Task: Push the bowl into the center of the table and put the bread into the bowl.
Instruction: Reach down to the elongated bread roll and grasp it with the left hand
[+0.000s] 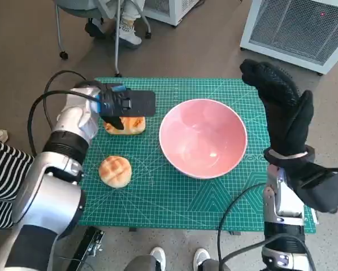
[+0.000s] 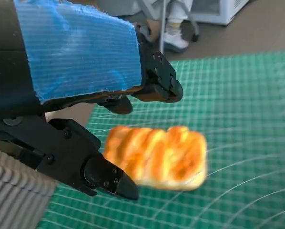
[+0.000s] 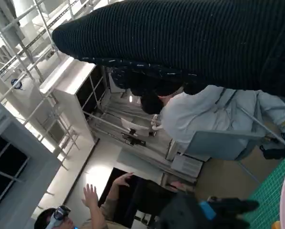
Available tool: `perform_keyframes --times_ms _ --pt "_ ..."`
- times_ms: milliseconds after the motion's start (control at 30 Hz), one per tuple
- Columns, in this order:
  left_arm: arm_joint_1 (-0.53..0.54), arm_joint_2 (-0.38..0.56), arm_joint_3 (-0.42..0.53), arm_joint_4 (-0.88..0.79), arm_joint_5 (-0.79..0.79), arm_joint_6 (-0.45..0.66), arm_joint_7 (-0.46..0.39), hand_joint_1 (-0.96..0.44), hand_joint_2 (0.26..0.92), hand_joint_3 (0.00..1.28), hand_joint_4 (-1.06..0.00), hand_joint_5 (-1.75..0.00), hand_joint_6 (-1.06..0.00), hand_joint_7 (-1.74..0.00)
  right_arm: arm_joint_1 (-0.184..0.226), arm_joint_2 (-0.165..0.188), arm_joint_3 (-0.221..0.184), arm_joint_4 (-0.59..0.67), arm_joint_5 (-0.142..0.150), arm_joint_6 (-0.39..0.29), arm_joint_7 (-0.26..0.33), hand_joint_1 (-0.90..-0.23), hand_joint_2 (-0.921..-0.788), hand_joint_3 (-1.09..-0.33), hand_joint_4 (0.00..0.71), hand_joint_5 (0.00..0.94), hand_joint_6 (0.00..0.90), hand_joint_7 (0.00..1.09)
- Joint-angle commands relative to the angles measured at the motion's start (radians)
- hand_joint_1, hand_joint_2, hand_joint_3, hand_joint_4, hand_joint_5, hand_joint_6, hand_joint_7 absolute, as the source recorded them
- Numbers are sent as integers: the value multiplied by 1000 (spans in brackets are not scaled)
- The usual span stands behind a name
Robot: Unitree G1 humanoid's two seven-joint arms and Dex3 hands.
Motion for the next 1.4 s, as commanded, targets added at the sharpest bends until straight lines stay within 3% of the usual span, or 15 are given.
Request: perform_keyframes --times_ms 33,433,500,633,667,700,733,800,1000,1033,1133,1267,1333,1400 --pt "-11 -15 -20 19 20 11 8 -271 722 1 -179 -67 -350 -2 39 1 -6 -22 16 22 -9 -764 -921 -628 226 11 208 291" --pt "12 -34 -75 40 66 25 29 -302 718 0 -148 -3 -355 -6 67 13 2 -88 21 11 -7 -761 -921 -619 236 12 204 299" --pt "16 -38 -77 41 70 32 41 -302 718 0 -168 -12 -365 -10 68 13 2 -92 23 8 -5 -756 -921 -619 236 11 194 297" --pt "33 -42 -67 43 63 40 85 -254 727 3 -319 -61 -426 -23 69 11 2 -101 28 4 0 -752 -921 -618 233 8 185 298" --pt "39 -42 -58 43 55 37 101 -239 729 7 -346 -233 -455 -20 70 10 3 -103 28 1 1 -751 -921 -619 233 8 184 298" --pt "44 -42 -51 42 49 35 112 -202 735 11 -371 -705 -524 -27 71 8 3 -104 28 -2 1 -749 -921 -622 235 9 181 299" --pt "50 -42 -44 42 43 31 127 -181 741 13 -376 -1022 -570 -29 71 7 4 -105 28 -5 2 -747 -921 -625 236 9 179 300" --pt "58 -42 -36 42 36 24 144 -153 752 15 -421 -1223 -637 -40 72 6 4 -107 27 -10 2 -745 -921 -627 238 9 177 302" --pt "75 -40 -31 42 35 2 179 -104 792 11 -611 -961 -793 -80 70 -1 2 -101 27 -23 4 -741 -921 -640 243 10 174 309" --pt "77 -40 -30 42 36 -1 184 67 838 19 -652 -1039 -808 -88 69 -2 2 -98 27 -25 4 -741 -921 -642 241 8 174 311" --pt "83 -39 -40 43 48 -13 198 272 894 30 -699 -1134 -831 -100 69 -5 1 -94 24 -30 3 -739 -921 -646 238 6 173 314" --pt "92 -37 -52 43 62 -27 220 344 914 47 -699 -1186 -877 -140 68 -6 0 -86 22 -37 2 -735 -921 -652 236 5 171 317" --pt "95 -37 -55 43 65 -32 228 356 917 50 -699 -1195 -857 -258 67 -6 0 -83 21 -39 2 -732 -921 -657 235 4 171 319" --pt "99 -37 -58 43 67 -36 236 229 919 55 -695 -1208 -762 -595 68 -6 1 -81 21 -42 2 -729 -921 -661 235 3 170 321"
